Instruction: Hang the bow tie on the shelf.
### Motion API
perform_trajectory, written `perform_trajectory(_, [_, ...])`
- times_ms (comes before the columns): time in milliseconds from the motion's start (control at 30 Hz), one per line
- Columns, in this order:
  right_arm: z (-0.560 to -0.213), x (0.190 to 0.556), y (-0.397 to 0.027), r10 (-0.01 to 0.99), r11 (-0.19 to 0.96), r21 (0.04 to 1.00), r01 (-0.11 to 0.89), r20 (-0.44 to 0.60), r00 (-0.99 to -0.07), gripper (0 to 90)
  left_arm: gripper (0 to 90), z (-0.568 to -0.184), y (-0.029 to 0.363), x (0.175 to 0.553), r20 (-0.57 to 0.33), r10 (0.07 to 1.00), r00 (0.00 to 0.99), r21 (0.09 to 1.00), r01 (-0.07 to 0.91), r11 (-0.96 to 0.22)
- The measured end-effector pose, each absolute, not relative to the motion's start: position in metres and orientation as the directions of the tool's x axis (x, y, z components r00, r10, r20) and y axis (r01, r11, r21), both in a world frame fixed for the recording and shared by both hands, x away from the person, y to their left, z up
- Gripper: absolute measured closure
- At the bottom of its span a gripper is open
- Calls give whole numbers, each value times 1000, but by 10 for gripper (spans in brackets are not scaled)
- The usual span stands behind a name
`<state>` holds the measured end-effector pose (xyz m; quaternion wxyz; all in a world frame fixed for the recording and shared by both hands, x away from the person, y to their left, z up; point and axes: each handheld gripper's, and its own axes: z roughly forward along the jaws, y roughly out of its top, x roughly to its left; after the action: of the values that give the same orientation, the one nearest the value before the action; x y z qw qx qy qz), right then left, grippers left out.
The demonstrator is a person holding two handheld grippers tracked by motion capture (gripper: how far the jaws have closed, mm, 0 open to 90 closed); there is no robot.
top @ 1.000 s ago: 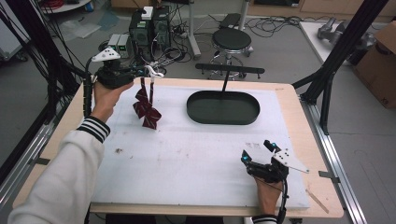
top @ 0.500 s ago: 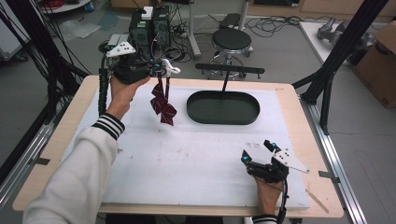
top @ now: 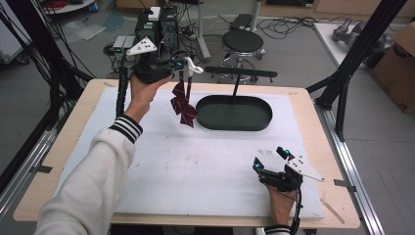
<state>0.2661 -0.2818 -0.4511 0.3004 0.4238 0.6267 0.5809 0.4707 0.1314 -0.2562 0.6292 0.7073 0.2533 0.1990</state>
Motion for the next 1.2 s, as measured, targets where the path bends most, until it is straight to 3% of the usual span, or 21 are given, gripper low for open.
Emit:
perform_trajectory(800, [-451,266,-282,879,-45,981,188,129,-460,21,856,-261,73,491,-24,601,799,993,88,-77])
perform_trajectory(1200, [-451,266,-283,879,-50,981,189,132,-457,21,857,-262,55,503,10,647,763,993,67,-94])
